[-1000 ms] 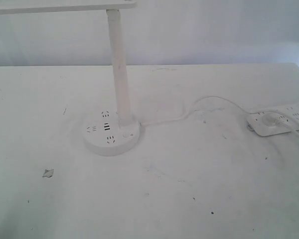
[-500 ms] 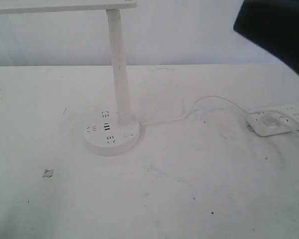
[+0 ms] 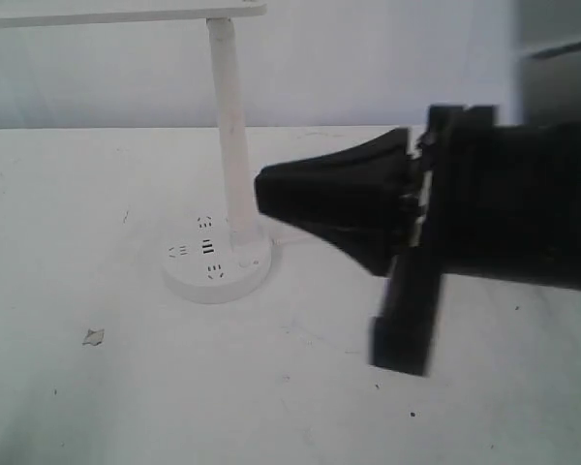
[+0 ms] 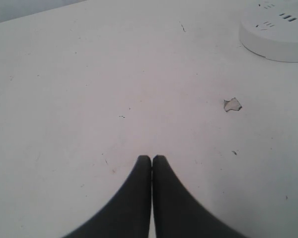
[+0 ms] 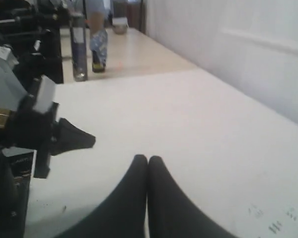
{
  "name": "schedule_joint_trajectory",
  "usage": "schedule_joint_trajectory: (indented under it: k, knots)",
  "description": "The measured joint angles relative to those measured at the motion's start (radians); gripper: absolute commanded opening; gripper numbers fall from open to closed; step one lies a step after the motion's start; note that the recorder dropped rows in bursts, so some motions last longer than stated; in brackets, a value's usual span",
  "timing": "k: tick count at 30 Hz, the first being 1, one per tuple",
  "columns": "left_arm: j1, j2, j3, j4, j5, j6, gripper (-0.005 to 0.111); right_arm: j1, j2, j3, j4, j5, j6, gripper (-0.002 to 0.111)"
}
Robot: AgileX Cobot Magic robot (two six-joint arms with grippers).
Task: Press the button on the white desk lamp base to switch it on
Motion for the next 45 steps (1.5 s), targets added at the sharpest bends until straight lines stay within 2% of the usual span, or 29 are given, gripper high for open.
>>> schedule_joint_trajectory:
  k: [6, 11, 16, 19, 29, 39, 45]
  knots:
    - [0.0, 0.0, 0.0, 0.0, 0.0, 0.0, 0.0, 0.168, 0.25, -0.034, 0.177, 0.331, -0.231, 0.0]
    - [0.0, 0.0, 0.0, 0.0, 0.0, 0.0, 0.0, 0.226, 0.44, -0.121, 0.264, 0.431, -0.336, 0.0]
    - [0.0, 0.0, 0.0, 0.0, 0.0, 0.0, 0.0, 0.236, 0.587, -0.252, 0.497, 0.56, -0.347, 0.0]
    - [0.0, 0.0, 0.0, 0.0, 0.0, 0.0, 0.0, 0.236, 0.656, -0.335, 0.56, 0.646, -0.347, 0.0]
    - [0.0, 0.0, 0.0, 0.0, 0.0, 0.0, 0.0, 0.238, 0.827, -0.454, 0.584, 0.682, -0.347, 0.0]
    - [0.0, 0.0, 0.0, 0.0, 0.0, 0.0, 0.0, 0.238, 0.953, -0.571, 0.586, 0.851, -0.339, 0.0]
    - [0.0, 0.0, 0.0, 0.0, 0.0, 0.0, 0.0, 0.238, 0.983, -0.631, 0.588, 0.887, -0.337, 0.0]
